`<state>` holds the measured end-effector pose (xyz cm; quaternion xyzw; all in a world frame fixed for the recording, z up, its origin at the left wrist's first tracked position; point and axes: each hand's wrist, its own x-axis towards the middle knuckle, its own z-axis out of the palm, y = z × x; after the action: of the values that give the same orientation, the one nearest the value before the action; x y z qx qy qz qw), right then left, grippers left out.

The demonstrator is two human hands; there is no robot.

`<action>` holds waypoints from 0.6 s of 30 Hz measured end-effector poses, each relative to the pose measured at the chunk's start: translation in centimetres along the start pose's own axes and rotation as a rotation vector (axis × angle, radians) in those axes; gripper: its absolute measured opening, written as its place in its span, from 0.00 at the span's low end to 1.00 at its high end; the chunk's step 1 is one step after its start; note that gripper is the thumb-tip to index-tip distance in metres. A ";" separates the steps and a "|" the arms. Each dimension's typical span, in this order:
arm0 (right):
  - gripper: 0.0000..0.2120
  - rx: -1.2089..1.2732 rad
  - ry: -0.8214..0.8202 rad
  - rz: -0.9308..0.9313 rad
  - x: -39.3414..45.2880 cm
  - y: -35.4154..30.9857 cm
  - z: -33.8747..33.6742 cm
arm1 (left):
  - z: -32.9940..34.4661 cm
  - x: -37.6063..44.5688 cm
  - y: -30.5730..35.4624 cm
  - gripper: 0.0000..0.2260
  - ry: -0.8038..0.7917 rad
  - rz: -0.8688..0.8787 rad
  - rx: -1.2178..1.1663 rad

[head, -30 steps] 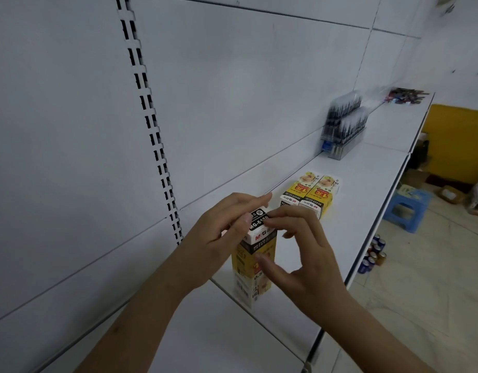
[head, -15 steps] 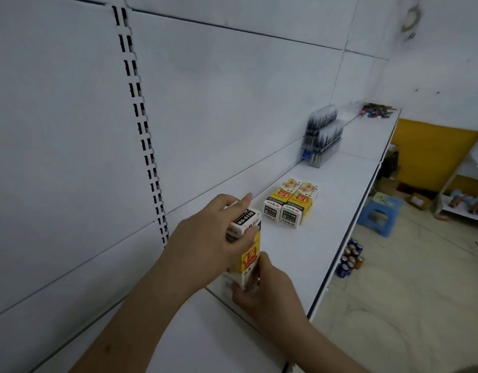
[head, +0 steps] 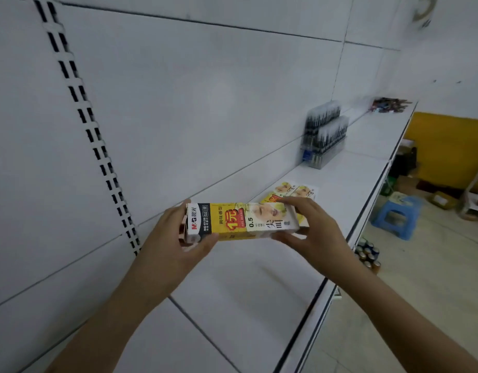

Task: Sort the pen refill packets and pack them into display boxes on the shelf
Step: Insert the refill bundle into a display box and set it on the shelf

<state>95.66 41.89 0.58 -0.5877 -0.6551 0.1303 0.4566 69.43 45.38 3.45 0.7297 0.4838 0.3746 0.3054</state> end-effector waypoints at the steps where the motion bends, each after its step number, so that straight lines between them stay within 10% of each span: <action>1: 0.28 0.018 -0.033 -0.001 1.5 0.8 -1.0 | 0.8 0.5 0.1 0.33 0.006 -0.009 0.030; 18: 0.10 -0.069 -0.507 -0.067 22.1 17.9 -2.1 | 18.0 13.2 0.9 0.22 0.293 -0.357 0.358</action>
<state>111.30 65.67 -1.10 -0.5294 -0.7718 0.2357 0.2617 88.32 55.92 -2.05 0.6136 0.7017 0.3250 0.1597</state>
